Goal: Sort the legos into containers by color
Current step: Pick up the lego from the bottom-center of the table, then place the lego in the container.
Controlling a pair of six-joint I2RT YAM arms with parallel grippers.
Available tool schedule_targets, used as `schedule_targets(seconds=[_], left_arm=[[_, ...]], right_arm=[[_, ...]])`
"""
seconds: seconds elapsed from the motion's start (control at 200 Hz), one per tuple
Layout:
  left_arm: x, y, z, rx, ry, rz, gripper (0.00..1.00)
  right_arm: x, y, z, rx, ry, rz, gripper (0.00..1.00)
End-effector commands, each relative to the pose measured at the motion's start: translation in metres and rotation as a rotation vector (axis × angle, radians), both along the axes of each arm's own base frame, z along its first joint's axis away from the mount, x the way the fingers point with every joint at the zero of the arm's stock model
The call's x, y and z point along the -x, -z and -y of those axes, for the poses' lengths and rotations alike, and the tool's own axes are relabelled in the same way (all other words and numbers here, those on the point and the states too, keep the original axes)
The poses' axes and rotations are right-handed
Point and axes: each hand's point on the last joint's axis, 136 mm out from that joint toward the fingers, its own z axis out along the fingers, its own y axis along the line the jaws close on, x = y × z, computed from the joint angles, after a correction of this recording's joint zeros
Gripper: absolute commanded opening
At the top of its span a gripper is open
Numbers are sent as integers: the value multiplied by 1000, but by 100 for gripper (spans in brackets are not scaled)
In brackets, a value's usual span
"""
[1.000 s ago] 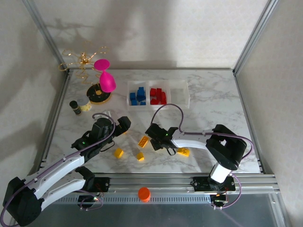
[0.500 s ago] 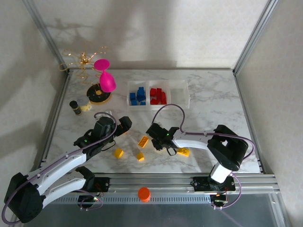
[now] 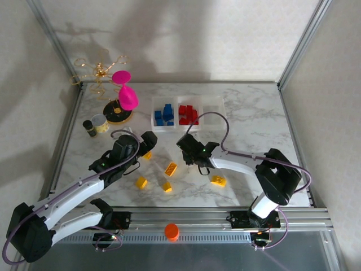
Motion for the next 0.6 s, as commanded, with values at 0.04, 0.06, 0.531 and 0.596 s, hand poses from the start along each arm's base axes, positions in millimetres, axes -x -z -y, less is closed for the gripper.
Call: schedule_targets(seconds=[0.04, 0.06, 0.531, 0.596], left_arm=[[-24, -32, 17, 27, -8, 64, 100], [-26, -30, 21, 23, 5, 55, 100], [-52, -30, 64, -97, 164, 66, 100], [-52, -29, 65, -103, 179, 77, 100]], right_arm=[[-37, -45, 19, -21, 107, 111, 26], [-42, -49, 20, -27, 112, 118, 26], [-144, -79, 87, -67, 279, 231, 26], [-155, -78, 99, -71, 300, 227, 25]])
